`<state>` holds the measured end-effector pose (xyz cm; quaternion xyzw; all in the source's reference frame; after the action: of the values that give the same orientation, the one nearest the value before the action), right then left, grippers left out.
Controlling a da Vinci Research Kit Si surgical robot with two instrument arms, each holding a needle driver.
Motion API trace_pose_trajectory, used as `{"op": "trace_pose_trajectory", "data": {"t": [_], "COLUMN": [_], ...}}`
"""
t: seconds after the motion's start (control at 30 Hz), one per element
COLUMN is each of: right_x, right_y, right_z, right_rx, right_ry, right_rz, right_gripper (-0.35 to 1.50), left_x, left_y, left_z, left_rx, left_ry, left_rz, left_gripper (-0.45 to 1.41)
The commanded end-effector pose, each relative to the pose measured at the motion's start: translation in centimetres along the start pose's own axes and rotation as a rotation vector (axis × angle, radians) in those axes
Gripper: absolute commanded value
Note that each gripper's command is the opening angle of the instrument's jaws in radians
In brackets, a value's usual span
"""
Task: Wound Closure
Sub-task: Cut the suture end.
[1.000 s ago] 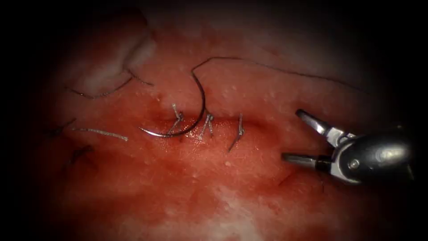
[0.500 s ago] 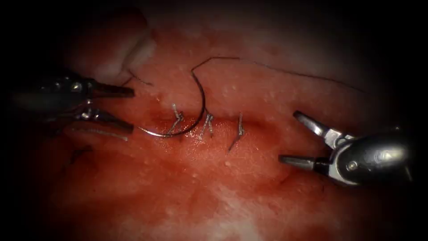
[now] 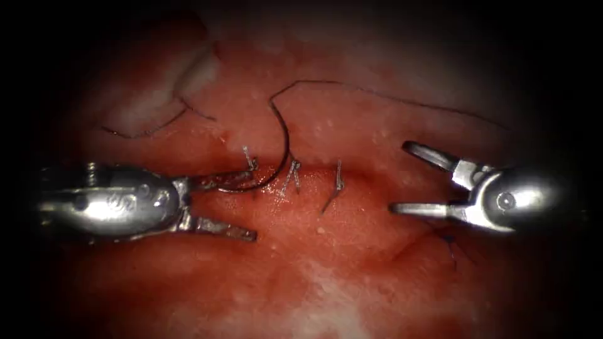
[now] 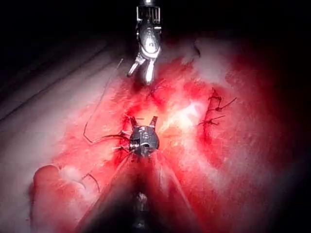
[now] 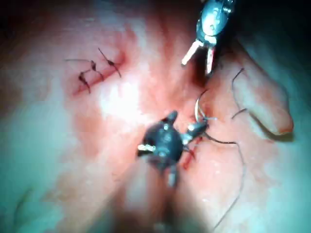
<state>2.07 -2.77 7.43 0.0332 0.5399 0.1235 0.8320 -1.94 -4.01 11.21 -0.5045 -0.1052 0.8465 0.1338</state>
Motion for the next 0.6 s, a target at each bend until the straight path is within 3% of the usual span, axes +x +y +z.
{"op": "trace_pose_trajectory", "data": {"t": [0.03,0.17,0.3,0.6], "right_x": [-0.04,-0.04,0.01,0.01], "right_y": [-0.08,-0.13,-0.17,-0.15], "right_z": [0.07,0.02,-0.01,-0.05], "right_rx": [0.015,0.051,0.057,0.043], "right_ry": [-0.004,-0.016,-0.013,-0.011], "right_rz": [0.001,0.003,0.003,0.003], "right_gripper": [0.46,0.56,0.83,0.88], "left_x": [-0.02,-0.05,-0.12,-0.17], "left_y": [-0.01,-0.01,0.02,-0.03], "left_z": [0.04,-0.02,-0.12,-0.19], "left_rx": [0.004,0.007,-0.002,-0.001], "left_ry": [0.007,0.021,0.022,0.021], "left_rz": [-0.001,0.007,0.02,0.023], "left_gripper": [0.56,0.58,0.58,0.59]}}
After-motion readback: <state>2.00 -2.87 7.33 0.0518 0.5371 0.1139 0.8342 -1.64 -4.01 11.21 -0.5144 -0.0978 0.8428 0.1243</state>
